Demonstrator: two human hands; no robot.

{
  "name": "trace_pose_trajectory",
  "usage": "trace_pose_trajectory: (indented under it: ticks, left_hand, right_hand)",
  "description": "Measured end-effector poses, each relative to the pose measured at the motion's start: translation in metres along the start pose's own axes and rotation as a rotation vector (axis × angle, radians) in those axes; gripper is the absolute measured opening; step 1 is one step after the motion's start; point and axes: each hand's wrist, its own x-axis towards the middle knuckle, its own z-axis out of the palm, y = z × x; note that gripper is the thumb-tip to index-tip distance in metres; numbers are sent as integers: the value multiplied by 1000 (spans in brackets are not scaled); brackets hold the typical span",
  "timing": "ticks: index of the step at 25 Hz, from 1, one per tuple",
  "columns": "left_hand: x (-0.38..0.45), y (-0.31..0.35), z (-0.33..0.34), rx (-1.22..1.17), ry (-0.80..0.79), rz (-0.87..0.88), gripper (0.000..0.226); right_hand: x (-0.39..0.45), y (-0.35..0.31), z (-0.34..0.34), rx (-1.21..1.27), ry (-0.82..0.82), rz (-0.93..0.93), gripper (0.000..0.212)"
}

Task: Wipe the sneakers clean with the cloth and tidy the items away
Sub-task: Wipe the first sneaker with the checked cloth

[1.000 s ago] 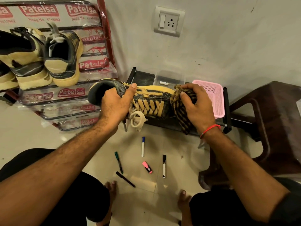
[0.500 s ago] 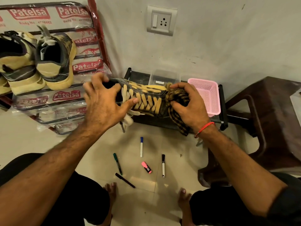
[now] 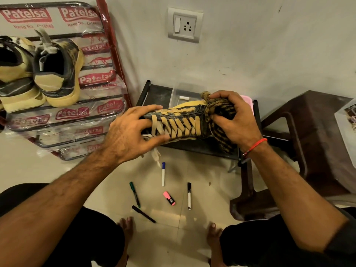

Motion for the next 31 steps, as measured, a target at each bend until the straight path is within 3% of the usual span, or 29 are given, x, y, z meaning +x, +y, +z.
trace_pose_trajectory:
  ticks: [2, 4, 7, 9, 13, 17, 21, 25, 29, 31]
  left_hand:
    - [2, -1, -2, -3, 121, -9, 48]
    - [2, 0, 0, 48, 185, -42, 42]
    - [-4, 2, 7, 86, 200, -47, 39]
    - [-4, -1, 7, 108, 226, -23, 36]
    - [-5, 4, 12, 187, 249, -26, 33]
    - [-9, 9, 17, 198, 289, 44, 29]
    - [-6, 11, 15, 258, 288, 42, 28]
    - [-8, 11, 19, 236, 295, 62, 27]
    - [-9, 11, 18, 290, 273, 91, 28]
    - [-10, 15, 23, 274, 285, 91, 27]
  right_hand:
    - [2, -8, 0, -34, 46, -19, 44]
    - [1, -20, 10, -242, 50, -132, 40]
    - [-18, -39, 48, -521, -117, -312, 43]
    - [-18, -35, 48, -594, -113, -334, 43]
    - [2, -15, 19, -532, 30, -67, 37]
    - [-26, -37, 61, -446, -113, -196, 34]
    - [-4, -22, 37, -451, 67, -66, 36]
    - [-38, -55, 75, -353, -88, -232, 34]
    - [-6, -29, 43, -435, 20, -118, 35]
    - [-20, -47, 56, -333, -7, -190, 34]
